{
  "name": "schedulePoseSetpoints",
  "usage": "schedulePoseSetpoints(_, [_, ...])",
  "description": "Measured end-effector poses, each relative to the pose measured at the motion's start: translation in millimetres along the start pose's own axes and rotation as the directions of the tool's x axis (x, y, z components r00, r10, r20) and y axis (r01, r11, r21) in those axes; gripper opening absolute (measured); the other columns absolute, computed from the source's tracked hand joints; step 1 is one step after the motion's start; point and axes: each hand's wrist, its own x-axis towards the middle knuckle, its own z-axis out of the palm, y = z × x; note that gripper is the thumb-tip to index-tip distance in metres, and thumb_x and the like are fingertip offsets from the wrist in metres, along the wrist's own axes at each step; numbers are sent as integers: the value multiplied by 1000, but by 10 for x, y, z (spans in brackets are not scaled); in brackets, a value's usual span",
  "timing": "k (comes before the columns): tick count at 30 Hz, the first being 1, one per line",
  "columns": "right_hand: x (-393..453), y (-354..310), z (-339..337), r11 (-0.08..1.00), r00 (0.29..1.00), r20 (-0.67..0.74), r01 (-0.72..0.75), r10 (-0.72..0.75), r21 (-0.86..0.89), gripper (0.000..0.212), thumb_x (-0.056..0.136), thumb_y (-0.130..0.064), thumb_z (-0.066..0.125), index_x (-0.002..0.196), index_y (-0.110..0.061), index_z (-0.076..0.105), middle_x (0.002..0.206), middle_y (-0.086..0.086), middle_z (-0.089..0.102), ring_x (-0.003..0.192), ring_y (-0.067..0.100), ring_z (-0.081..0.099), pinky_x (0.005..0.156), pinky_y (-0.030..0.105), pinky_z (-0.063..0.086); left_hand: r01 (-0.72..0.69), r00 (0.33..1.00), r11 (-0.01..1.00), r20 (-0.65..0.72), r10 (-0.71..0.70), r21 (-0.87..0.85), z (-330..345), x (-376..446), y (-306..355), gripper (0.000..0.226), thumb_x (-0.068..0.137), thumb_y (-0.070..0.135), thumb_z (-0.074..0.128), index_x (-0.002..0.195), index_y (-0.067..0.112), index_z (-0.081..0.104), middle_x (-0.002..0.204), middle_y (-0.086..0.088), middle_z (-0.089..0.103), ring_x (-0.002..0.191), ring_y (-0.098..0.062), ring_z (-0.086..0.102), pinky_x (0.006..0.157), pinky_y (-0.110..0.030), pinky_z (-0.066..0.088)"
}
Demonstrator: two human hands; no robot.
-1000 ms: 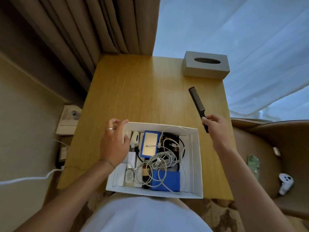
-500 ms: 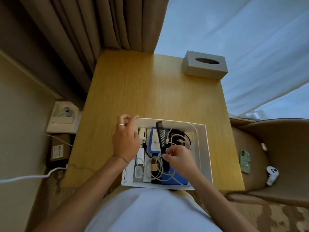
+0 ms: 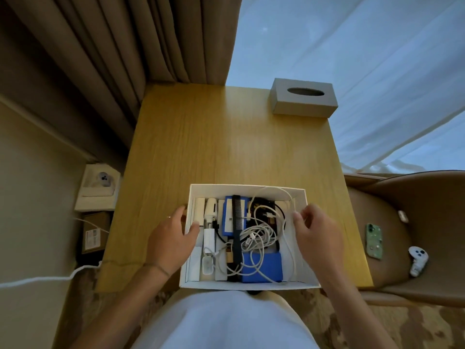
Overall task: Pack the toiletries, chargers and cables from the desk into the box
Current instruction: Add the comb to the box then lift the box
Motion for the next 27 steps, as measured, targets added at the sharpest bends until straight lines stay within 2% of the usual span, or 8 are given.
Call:
schedulePoseSetpoints(3, [14, 251, -110, 997, 998, -41, -50, 48, -58, 26, 97, -33, 65, 120, -22, 57, 58, -7, 53, 44, 6, 47, 41, 23, 35, 17, 999, 999, 40, -16, -38, 55, -78, 17, 41, 99, 36, 53, 138, 26, 51, 107, 4, 74, 73, -8, 67, 62, -30, 60])
schedulePoseSetpoints(7, [-50, 413, -56, 980, 978, 192, -38, 77, -198, 50, 100, -39, 57, 146, -29, 39, 60, -6, 60, 46, 10, 57, 38, 21, 42, 90, 996, 993, 24, -88, -77, 178, -101, 59, 35, 99, 16, 50, 134, 22, 52, 94, 4, 70, 68, -17, 65, 59, -37, 58])
schedulePoseSetpoints(10, [-8, 475, 21, 964, 960, 264, -22, 95, -266, 44, 104, -31, 47, 147, -22, 40, 64, -6, 60, 54, 10, 61, 45, 25, 49, 142, 989, 986, -27, -145, -92, 221, -101, 67, 33, 100, 10, 47, 131, 19, 55, 82, 16, 59, 66, -15, 60, 58, -30, 51])
schedulePoseSetpoints(13, [59, 520, 5, 971, 960, 268, -13, 79, -239, 33, 106, -26, 41, 137, -19, 48, 67, -6, 59, 60, 14, 63, 52, 31, 54, 166, 985, 977, -23, -171, -136, 232, -106, 155, 33, 101, 9, 47, 129, 23, 58, 90, 10, 67, 72, -18, 66, 60, -36, 57])
schedulePoseSetpoints(18, [204, 551, -48, 983, 969, 245, 12, 34, -181, 29, 106, -24, 41, 131, -18, 54, 70, -5, 61, 62, 16, 63, 57, 38, 57, 170, 981, 976, -67, -180, -140, 185, -51, 352, 33, 101, 9, 47, 127, 25, 60, 92, 11, 68, 68, -13, 65, 52, -22, 46])
schedulePoseSetpoints(21, [329, 580, -164, 990, 970, 241, 18, 16, -137, 29, 106, -23, 41, 132, -22, 53, 74, -3, 65, 62, 15, 62, 61, 40, 57, 153, 982, 973, -82, -169, -170, 134, 18, 506, 35, 102, 10, 46, 131, 24, 59, 106, 9, 69, 82, -3, 64, 60, -17, 44])
schedulePoseSetpoints(24, [383, 577, -331, 996, 975, 221, 6, 14, -88, 29, 107, -22, 41, 132, -23, 55, 75, 0, 67, 63, 18, 63, 61, 39, 56, 115, 988, 976, -80, -132, -185, 63, 85, 661, 33, 103, 13, 45, 131, 22, 58, 114, 5, 69, 94, -12, 66, 73, -28, 54])
schedulePoseSetpoints(27, [343, 570, -508, 996, 988, 151, -8, 22, -93, 27, 106, -22, 42, 129, -26, 56, 72, -1, 65, 59, 16, 61, 54, 32, 49, 64, 993, 989, -86, -76, -136, 15, 148, 800, 28, 103, 17, 46, 127, 26, 58, 107, 4, 71, 74, -12, 66, 59, -28, 52])
